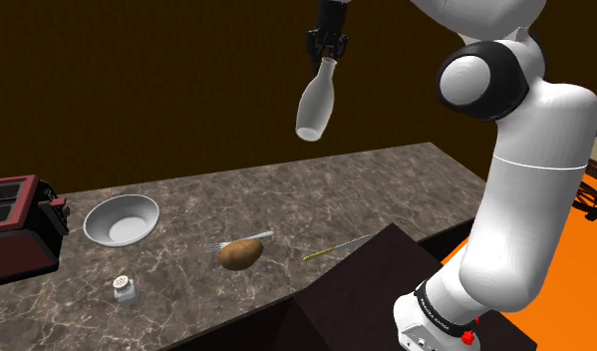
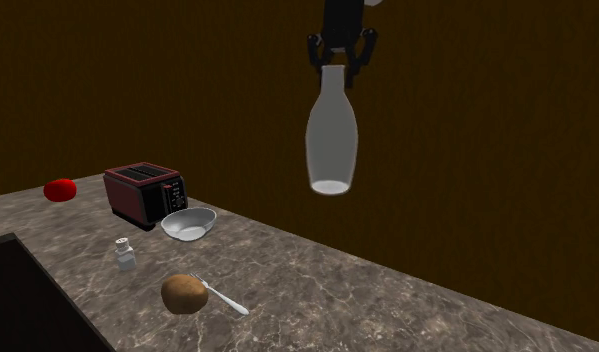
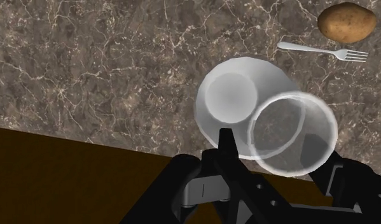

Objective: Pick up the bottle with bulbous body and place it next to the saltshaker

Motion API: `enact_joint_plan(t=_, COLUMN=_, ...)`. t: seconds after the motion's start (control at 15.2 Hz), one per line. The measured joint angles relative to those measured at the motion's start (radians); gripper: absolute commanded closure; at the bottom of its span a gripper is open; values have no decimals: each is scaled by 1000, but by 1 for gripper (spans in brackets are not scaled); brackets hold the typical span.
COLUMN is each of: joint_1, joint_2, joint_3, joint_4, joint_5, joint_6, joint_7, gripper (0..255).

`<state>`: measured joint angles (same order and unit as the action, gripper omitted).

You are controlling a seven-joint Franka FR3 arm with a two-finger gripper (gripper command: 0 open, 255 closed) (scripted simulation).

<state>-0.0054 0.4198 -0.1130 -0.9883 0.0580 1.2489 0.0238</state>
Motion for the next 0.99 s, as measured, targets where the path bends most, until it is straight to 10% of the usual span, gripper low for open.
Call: enact_joint_plan(t=0.99, joint_1=219, joint_2=-204, joint_3=110, joint_4=-435, joint_5=1, joint_6=243, joint_7=308, gripper=255)
